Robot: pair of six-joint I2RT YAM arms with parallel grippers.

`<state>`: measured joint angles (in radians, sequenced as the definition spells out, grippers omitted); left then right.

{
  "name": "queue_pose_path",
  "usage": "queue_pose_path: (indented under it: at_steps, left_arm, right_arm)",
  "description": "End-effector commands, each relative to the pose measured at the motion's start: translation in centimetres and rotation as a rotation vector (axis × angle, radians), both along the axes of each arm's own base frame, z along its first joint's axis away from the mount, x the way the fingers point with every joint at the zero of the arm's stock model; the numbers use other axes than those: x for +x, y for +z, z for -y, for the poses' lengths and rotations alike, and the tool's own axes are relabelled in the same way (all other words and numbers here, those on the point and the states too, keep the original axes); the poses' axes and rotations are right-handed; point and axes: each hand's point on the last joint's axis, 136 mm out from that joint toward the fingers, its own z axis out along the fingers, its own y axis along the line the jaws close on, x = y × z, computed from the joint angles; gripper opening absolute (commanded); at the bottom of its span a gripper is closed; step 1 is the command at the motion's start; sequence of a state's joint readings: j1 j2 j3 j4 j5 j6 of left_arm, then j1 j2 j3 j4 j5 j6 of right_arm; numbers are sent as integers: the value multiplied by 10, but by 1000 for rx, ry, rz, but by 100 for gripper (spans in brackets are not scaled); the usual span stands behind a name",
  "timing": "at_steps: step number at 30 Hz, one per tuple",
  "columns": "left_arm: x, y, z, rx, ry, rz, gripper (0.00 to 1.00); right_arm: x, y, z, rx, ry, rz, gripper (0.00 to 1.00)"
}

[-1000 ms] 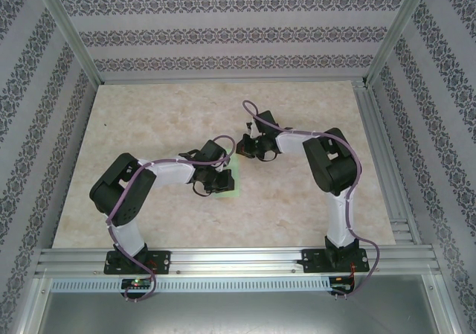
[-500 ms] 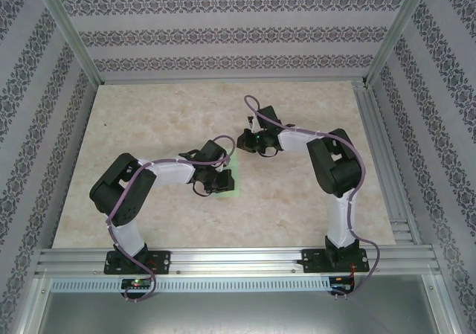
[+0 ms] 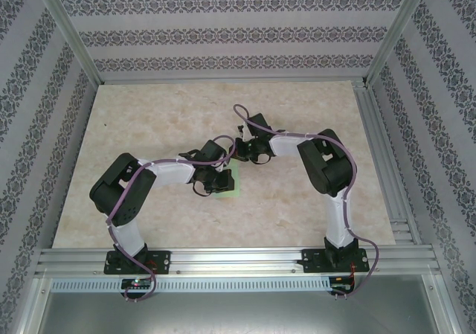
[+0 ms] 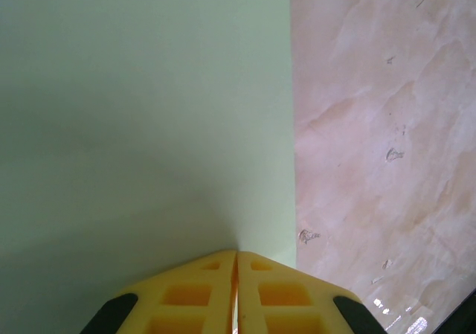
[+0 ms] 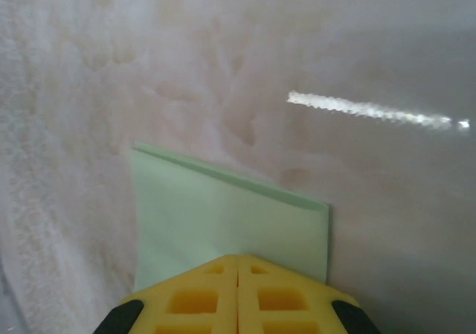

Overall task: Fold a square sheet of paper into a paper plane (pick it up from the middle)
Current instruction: Fold the square sheet of paper in half at the center of the table.

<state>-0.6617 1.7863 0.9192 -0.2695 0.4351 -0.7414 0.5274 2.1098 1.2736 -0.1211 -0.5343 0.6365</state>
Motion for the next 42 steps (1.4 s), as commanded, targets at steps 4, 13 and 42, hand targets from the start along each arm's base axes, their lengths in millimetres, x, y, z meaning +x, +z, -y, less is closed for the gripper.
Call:
queue_pose_path:
  at_steps: [4, 13, 42]
  left_arm:
    - [-42, -37, -27, 144, -26, -145, 10]
    - [-47, -39, -30, 154, -31, -148, 10]
    - [-4, 32, -67, 75, 198, 24, 66]
  right_arm:
    - [28, -10, 12, -17, -71, 12, 7]
    - [54, -5, 26, -31, -127, 51, 7]
    - [-29, 29, 3, -187, 17, 102, 23]
